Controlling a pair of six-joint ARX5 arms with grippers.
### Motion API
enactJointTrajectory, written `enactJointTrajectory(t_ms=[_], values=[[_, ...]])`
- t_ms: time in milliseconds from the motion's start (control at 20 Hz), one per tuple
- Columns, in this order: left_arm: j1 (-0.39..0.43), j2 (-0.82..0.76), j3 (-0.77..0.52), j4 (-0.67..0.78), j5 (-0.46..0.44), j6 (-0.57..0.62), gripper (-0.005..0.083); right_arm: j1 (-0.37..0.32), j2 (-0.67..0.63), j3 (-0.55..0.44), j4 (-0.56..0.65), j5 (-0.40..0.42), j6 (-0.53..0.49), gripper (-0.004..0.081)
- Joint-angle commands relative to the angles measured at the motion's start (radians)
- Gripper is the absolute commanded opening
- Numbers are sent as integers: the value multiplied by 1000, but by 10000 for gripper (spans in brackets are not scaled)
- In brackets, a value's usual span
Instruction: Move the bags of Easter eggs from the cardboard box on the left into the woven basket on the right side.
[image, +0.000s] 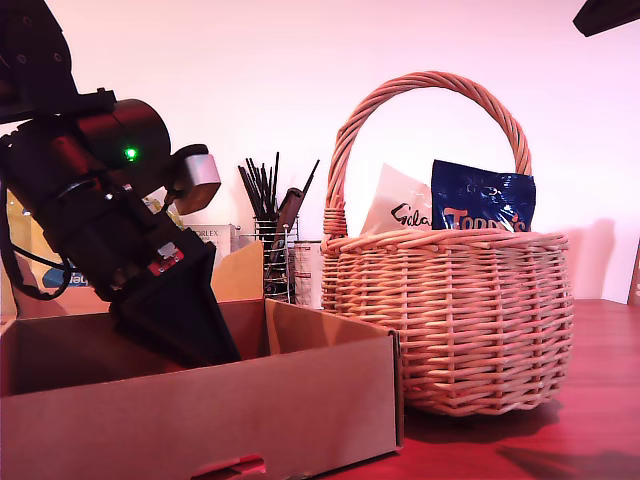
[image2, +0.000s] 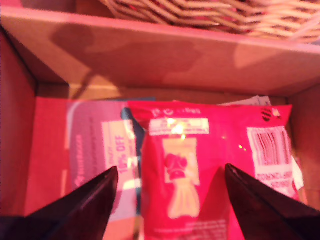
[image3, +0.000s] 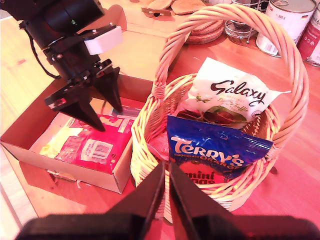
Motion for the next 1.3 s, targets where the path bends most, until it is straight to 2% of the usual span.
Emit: enactJointTrajectory(t_ms=[0, 250, 500, 650, 900, 1050, 1250], values=[[-3, 17, -7, -27, 9, -5, 620, 6, -1, 17, 4, -4, 0, -13], [-26, 63, -7, -53, 83, -22, 620, 6, -1, 17, 8, -12, 0, -13], [-76, 66, -7, -55, 74, -31, 620, 7, -1, 17, 4, -14, 0, -13], [-98, 66, 2, -53, 19, -2, 620, 49, 0, 17, -17, -37, -7, -13], [-102, 64, 18, -27, -246, 109, 618, 79, 13, 17, -33, -25, -8, -13], [-79, 64, 23, 54, -336, 109, 618, 79, 13, 17, -28, -26, -10, -13], [-66, 30, 58, -10, -306, 108, 613, 79, 13, 17, -30, -26, -9, -13]])
